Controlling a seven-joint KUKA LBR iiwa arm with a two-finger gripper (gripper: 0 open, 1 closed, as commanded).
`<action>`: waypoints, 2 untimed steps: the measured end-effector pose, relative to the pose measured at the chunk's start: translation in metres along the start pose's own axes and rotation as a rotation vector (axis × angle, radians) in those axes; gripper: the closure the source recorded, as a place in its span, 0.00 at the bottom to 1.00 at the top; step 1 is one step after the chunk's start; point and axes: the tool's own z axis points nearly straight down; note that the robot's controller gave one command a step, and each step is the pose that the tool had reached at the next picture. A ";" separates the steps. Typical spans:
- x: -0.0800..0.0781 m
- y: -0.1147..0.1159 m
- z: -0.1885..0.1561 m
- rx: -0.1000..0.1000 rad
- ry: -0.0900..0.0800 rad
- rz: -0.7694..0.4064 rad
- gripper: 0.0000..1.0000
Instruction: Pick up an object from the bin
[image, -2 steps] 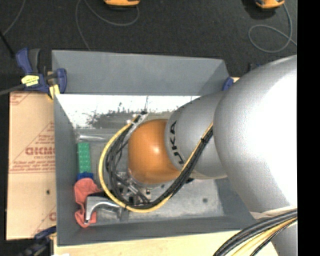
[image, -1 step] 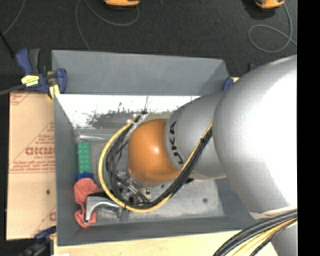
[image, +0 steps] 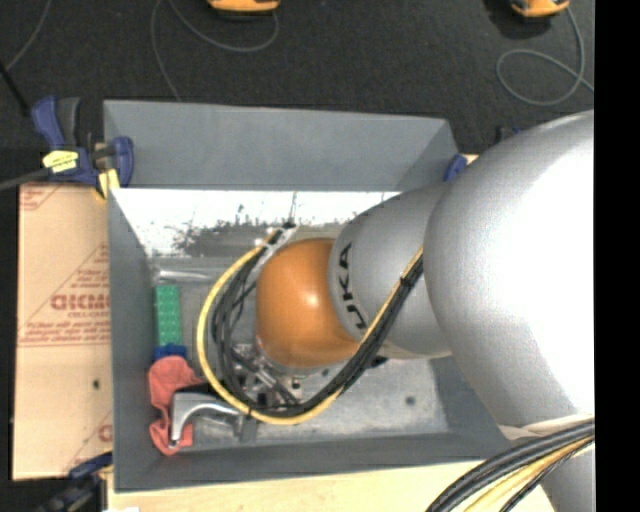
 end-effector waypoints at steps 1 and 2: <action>0.000 0.000 0.000 0.000 0.000 0.000 1.00; 0.000 0.000 0.000 0.000 0.000 0.001 1.00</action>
Offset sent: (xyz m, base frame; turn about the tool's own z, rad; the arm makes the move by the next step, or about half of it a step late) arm 0.0000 0.0000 0.0000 0.0000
